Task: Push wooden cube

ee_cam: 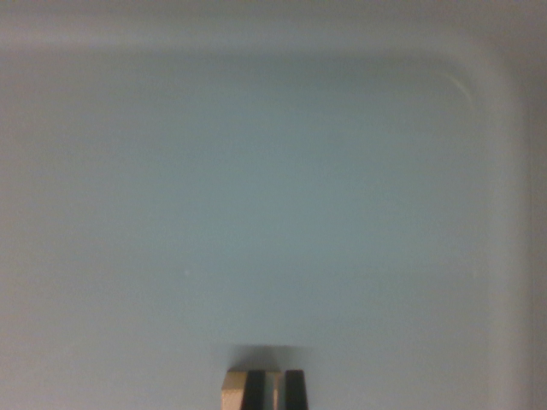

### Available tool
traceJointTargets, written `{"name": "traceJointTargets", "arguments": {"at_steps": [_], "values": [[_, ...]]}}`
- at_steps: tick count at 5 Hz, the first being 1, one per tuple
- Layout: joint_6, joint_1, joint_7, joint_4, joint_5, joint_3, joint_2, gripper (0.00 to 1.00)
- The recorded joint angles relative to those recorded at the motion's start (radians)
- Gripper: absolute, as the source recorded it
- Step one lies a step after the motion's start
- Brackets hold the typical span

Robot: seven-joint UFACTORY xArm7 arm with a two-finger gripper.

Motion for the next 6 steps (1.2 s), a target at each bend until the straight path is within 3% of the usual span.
{"name": "traceJointTargets", "arguments": {"at_steps": [1, 2, 3, 4, 5, 6], "values": [[0.000, 0.0000, 0.000, 0.000, 0.0000, 0.000, 0.000, 0.00], [-0.036, -0.0002, 0.003, -0.045, -0.0003, 0.001, -0.003, 0.00], [-0.036, -0.0002, 0.003, -0.045, -0.0003, 0.001, -0.003, 0.00], [-0.071, -0.0004, 0.006, -0.088, -0.0006, 0.001, -0.007, 0.00], [-0.071, -0.0004, 0.006, -0.088, -0.0006, 0.001, -0.007, 0.00], [-0.108, -0.0007, 0.009, -0.134, -0.0009, 0.002, -0.010, 0.00]]}}
